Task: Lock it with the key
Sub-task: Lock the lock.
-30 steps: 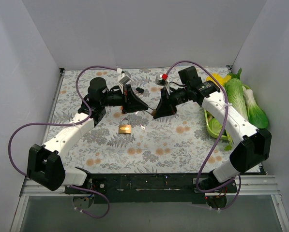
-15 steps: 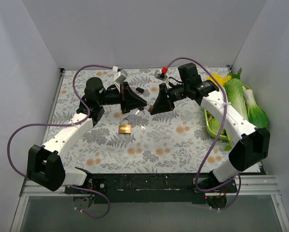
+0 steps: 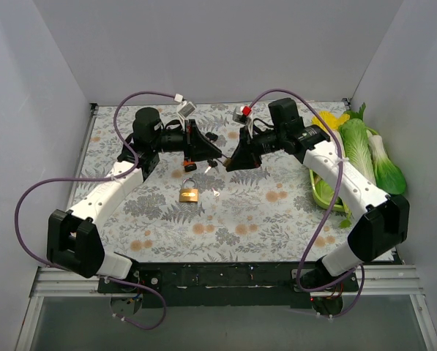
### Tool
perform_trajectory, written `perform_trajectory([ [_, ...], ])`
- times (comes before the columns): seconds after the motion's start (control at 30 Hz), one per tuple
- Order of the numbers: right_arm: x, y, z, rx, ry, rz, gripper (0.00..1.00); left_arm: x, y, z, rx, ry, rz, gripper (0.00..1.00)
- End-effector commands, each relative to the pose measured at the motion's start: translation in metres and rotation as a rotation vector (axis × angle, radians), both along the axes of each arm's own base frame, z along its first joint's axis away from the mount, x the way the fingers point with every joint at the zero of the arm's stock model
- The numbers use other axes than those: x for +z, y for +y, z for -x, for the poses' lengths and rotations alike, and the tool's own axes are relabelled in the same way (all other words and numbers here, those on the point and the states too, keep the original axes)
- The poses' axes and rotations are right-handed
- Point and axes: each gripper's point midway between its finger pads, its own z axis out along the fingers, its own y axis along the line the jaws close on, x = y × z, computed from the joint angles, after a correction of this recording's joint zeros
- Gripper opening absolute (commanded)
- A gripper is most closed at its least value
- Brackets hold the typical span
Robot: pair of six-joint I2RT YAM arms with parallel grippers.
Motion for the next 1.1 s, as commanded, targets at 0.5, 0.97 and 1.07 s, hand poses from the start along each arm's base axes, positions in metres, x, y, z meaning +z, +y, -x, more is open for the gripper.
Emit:
perform_trajectory([
  [0.5, 0.013, 0.018, -0.088, -0.576, -0.082, -0.108, 0.01, -0.004, 0.050, -0.096, 0.635, 0.503, 0.079, 0.86],
  [0.97, 0.016, 0.046, -0.102, -0.676, -0.157, -0.071, 0.01, -0.040, 0.024, -0.103, 0.721, 0.599, 0.014, 0.68],
  [1.07, 0.012, 0.045, -0.105, -0.702, -0.159, -0.058, 0.01, -0.041, 0.023, -0.101, 0.716, 0.606, 0.014, 0.58],
])
